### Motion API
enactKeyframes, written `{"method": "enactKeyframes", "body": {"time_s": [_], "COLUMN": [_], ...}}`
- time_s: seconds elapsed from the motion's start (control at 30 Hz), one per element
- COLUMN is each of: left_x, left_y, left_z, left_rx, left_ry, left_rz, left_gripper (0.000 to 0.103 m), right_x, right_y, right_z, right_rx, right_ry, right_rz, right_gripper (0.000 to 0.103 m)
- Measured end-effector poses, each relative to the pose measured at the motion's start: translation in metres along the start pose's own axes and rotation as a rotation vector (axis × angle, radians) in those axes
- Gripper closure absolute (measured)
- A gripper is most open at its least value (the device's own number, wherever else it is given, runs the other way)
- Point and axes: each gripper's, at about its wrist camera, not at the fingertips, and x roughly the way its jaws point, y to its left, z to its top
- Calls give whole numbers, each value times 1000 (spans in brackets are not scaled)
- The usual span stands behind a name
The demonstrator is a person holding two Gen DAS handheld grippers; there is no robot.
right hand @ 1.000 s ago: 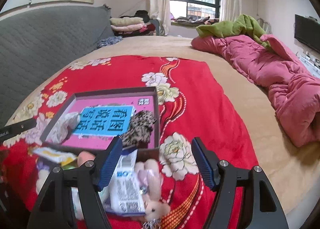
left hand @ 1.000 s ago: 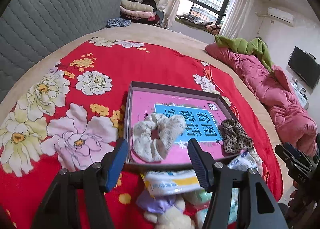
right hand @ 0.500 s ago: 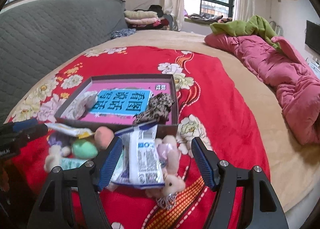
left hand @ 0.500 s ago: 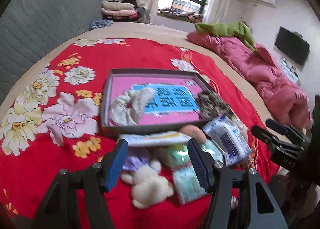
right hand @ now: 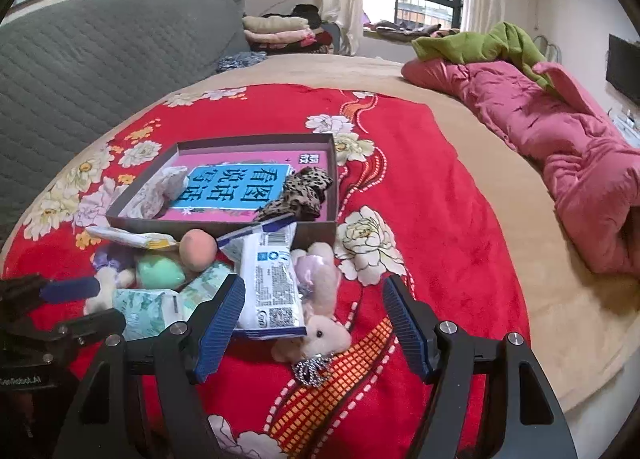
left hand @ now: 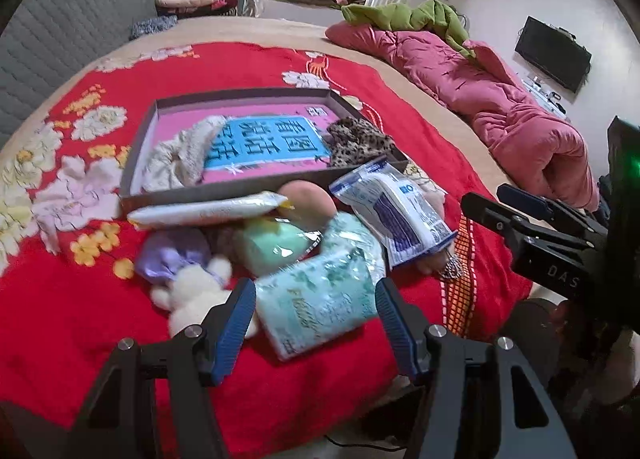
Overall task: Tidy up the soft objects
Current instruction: 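Grasp the white snack packet with the right tool while the left grasps the green tissue pack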
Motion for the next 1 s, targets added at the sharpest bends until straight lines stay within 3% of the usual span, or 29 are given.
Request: {"method": "enactKeyframes", "body": {"time_s": [0.3, 0.8, 1.0], "left_x": [20, 45, 48], "left_y": [-5, -1, 1], "left_z": [-2, 3, 3], "left_rx": [-44, -57, -58], "left_ry": [67, 92, 90], "left_rz": [-36, 19, 9], "left_gripper": [41, 40, 40], "right_x": [5, 34, 56], "right_y": [5, 14, 23], "right_z": [-3, -5, -3], "right_rx": [-14, -36, -63], "right_ry": [10, 59, 92], "right_rz": [21, 42, 48], "right_gripper": [30, 30, 30]}}
